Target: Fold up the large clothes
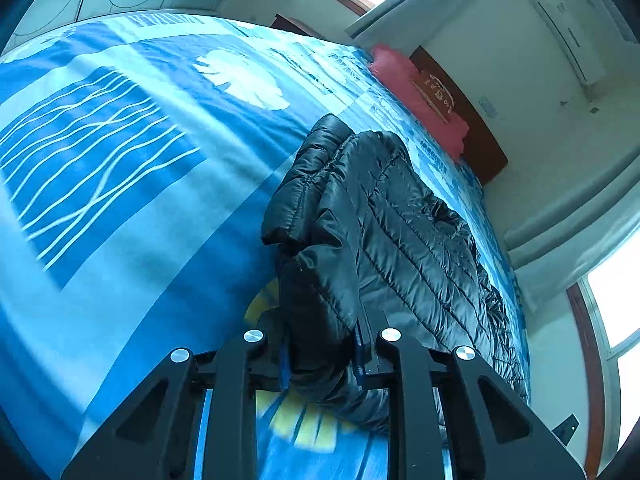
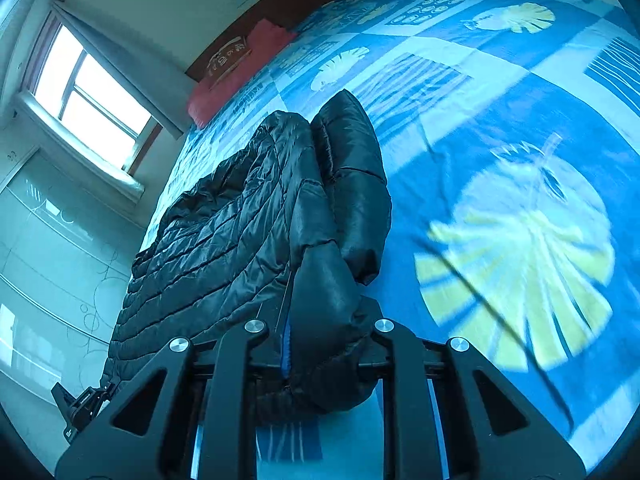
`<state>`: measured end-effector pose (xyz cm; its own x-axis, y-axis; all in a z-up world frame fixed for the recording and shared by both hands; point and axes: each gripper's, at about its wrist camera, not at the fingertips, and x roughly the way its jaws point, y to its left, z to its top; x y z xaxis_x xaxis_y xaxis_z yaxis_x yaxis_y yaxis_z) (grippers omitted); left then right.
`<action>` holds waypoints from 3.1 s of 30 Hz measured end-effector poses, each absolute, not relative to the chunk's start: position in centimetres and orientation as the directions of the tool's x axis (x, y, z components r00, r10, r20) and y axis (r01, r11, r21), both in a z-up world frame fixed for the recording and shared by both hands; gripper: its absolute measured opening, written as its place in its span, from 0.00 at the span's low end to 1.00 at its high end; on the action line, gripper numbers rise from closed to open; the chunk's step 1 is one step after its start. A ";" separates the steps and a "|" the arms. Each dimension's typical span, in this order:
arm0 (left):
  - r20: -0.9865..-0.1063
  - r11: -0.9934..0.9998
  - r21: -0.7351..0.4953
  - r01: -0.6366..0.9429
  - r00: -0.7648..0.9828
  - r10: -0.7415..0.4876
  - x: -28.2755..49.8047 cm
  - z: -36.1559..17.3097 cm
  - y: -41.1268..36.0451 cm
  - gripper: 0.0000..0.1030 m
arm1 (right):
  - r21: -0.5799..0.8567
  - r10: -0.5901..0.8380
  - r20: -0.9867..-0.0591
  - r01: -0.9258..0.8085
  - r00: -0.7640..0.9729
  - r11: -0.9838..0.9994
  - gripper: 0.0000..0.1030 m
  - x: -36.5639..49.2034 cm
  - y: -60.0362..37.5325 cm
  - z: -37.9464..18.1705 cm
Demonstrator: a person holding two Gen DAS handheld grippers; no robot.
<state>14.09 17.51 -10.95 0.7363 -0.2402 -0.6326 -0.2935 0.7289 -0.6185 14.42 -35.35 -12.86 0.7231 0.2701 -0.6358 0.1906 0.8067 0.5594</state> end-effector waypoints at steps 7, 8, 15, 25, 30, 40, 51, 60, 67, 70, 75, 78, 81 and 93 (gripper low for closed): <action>-0.643 0.722 -0.625 -0.298 0.720 -0.260 11.6 -11.1 17.9 0.22 | 0.566 0.283 -0.654 0.205 0.702 0.799 0.19 11.8 -35.9 -13.6; -0.650 0.733 -0.615 -0.290 0.712 -0.264 11.8 -11.1 18.0 0.23 | 0.568 0.287 -0.654 0.205 0.700 0.797 0.20 11.7 -36.0 -13.8; -0.679 0.766 -0.576 -0.286 0.689 -0.254 12.0 -10.6 18.6 0.42 | 0.555 0.260 -0.674 0.242 0.692 0.796 0.40 11.3 -36.6 -13.8; -0.698 0.769 -0.547 -0.331 0.687 -0.201 9.0 -10.8 21.1 0.61 | 0.533 0.196 -0.680 0.293 0.706 0.793 0.53 7.2 -39.2 -13.1; -0.739 0.752 -0.515 -0.412 0.658 -0.144 7.8 -11.4 23.0 0.62 | 0.502 0.132 -0.679 0.326 0.722 0.801 0.53 5.9 -39.8 -12.0; -0.761 0.799 -0.469 -0.376 0.632 -0.150 9.3 -10.0 24.3 0.62 | 0.339 0.100 -0.687 0.195 0.720 0.920 0.45 8.4 -33.4 -8.3; -0.751 0.884 -0.418 -0.207 0.626 -0.209 15.9 -7.7 21.1 0.68 | 0.257 0.251 -0.749 -0.081 0.614 0.963 0.45 18.9 -19.4 -8.4; -0.773 0.885 -0.427 -0.184 0.582 -0.252 20.1 -8.9 20.4 0.68 | 0.147 0.206 -0.753 -0.146 0.625 0.978 0.40 25.5 -12.4 -8.9; -0.793 0.898 -0.410 -0.161 0.549 -0.264 22.7 -9.7 20.2 0.68 | 0.102 0.160 -0.802 -0.132 0.575 0.986 0.38 27.2 -11.4 -13.5; -0.793 0.895 -0.421 -0.149 0.540 -0.283 23.4 -9.8 20.3 0.68 | 0.079 0.144 -0.800 -0.135 0.582 0.988 0.38 27.1 -11.1 -14.0; -0.793 0.888 -0.441 -0.129 0.519 -0.319 24.7 -10.3 20.2 0.68 | 0.074 0.141 -0.792 -0.135 0.593 0.988 0.38 26.9 -10.9 -14.3; -0.802 0.883 -0.450 -0.130 0.494 -0.336 25.5 -10.9 20.1 0.69 | 0.073 0.140 -0.789 -0.135 0.599 0.988 0.38 26.7 -10.7 -14.4; -0.806 0.880 -0.457 -0.126 0.477 -0.350 26.0 -11.4 19.8 0.74 | 0.072 0.139 -0.786 -0.135 0.602 0.988 0.38 26.6 -10.7 -14.4; -0.808 0.866 -0.484 -0.127 0.445 -0.386 27.0 -12.2 20.2 0.79 | 0.072 0.141 -0.783 -0.137 0.606 0.988 0.38 26.4 -10.8 -14.5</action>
<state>26.95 20.24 -12.25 0.4452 -0.3864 -0.8077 -0.1269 0.8657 -0.4841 26.40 -10.78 -14.48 0.6062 0.1408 -0.7827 -0.1370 0.9880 0.0717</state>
